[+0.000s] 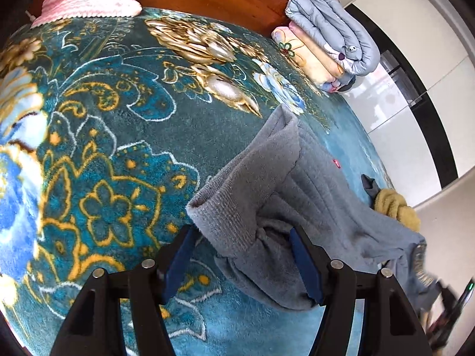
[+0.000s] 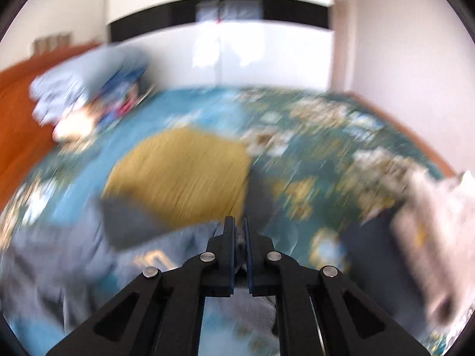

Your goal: Fold clothes

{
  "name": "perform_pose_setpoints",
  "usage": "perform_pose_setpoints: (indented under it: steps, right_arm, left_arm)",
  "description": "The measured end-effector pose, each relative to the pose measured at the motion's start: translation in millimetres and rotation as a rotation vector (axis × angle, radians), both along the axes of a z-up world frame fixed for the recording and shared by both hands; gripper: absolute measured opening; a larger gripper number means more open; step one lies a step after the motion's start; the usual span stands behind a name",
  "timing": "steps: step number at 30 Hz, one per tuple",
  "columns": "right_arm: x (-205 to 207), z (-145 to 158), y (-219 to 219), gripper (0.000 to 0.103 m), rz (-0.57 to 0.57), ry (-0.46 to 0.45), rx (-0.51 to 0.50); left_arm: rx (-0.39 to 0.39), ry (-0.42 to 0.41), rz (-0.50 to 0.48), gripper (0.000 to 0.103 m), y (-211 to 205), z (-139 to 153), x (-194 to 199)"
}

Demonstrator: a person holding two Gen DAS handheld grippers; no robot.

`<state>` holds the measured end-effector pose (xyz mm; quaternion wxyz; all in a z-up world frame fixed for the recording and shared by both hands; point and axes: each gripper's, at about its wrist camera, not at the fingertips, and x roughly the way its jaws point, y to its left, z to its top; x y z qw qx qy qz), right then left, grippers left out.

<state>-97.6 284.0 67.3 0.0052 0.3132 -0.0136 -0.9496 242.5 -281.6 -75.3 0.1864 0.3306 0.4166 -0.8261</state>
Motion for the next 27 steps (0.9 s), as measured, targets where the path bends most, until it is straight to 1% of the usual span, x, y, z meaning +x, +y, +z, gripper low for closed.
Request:
perform_pose_setpoints:
  steps: [2,4,7,8,9,11,12,14,15,18,19,20,21,22,24,25,27]
  right_arm:
    - [-23.1,-11.1,6.2,0.006,-0.077,-0.032,-0.014]
    - [-45.7,-25.5,11.8,0.006,-0.153,-0.073,-0.027]
    - [-54.5,-56.5,17.1,0.006,-0.177,-0.115,-0.014]
    - [-52.4,-62.7,21.4,0.006,-0.175,-0.116,-0.029]
    - [-47.7,-65.2,26.5,0.009,-0.177,-0.113,-0.049]
    - [-30.9,-64.6,39.9,0.018,-0.183,-0.096,-0.088]
    - [-20.0,-62.1,45.2,0.027,-0.184,-0.086,-0.092]
    - [8.2,-53.3,50.6,0.028,-0.172,-0.054,-0.098]
    - [23.5,-48.2,52.5,0.028,-0.164,-0.036,-0.106]
    - [61.3,-55.4,39.0,0.028,0.004,-0.089,-0.197]
    - [73.7,-58.4,34.0,0.028,0.064,-0.110,-0.228]
    - [80.3,-67.3,25.0,0.028,0.133,-0.159,-0.263]
    - [84.3,-81.7,12.0,0.028,0.213,-0.229,-0.314]
    - [84.6,-93.8,1.3,0.028,0.255,-0.279,-0.341]
    - [78.3,-112.5,-12.9,0.028,0.253,-0.324,-0.336]
    - [72.7,-121.4,-16.6,0.028,0.243,-0.346,-0.357]
    - [60.4,-138.8,-22.6,0.028,0.220,-0.390,-0.412]
  left_arm:
    - [-0.024,0.000,-0.011,0.070,1.3,-0.1,-2.0]
    - [-0.031,0.007,-0.014,0.069,1.5,-0.8,-2.6]
    - [-0.023,0.023,-0.016,0.069,-1.0,-2.3,-1.1]
    - [-0.020,0.026,-0.014,0.070,-1.4,-2.8,-0.8]
    - [-0.016,0.029,-0.013,0.069,-1.8,-3.2,-0.5]
    - [-0.020,0.029,-0.014,0.070,0.5,-1.4,-0.1]
    - [-0.023,0.028,-0.017,0.070,1.8,-0.6,-0.1]
    - [-0.021,0.028,-0.019,0.068,3.8,-0.3,0.7]
    - [-0.017,0.030,-0.021,0.068,4.5,-0.1,1.1]
    - [-0.012,0.035,-0.022,0.068,5.7,0.6,2.0]
    - [-0.010,0.039,-0.023,0.065,6.0,0.6,2.3]
    - [-0.008,0.042,-0.024,0.062,6.4,0.6,2.4]
    - [-0.003,0.045,-0.026,0.061,6.4,0.3,2.7]
    - [0.003,0.048,-0.029,0.059,6.4,0.0,2.9]
    - [0.014,0.054,-0.033,0.056,6.5,-0.7,3.5]
    - [0.015,0.053,-0.033,0.053,6.4,-0.9,4.4]
    - [0.008,0.046,-0.027,0.043,5.9,-0.9,6.7]
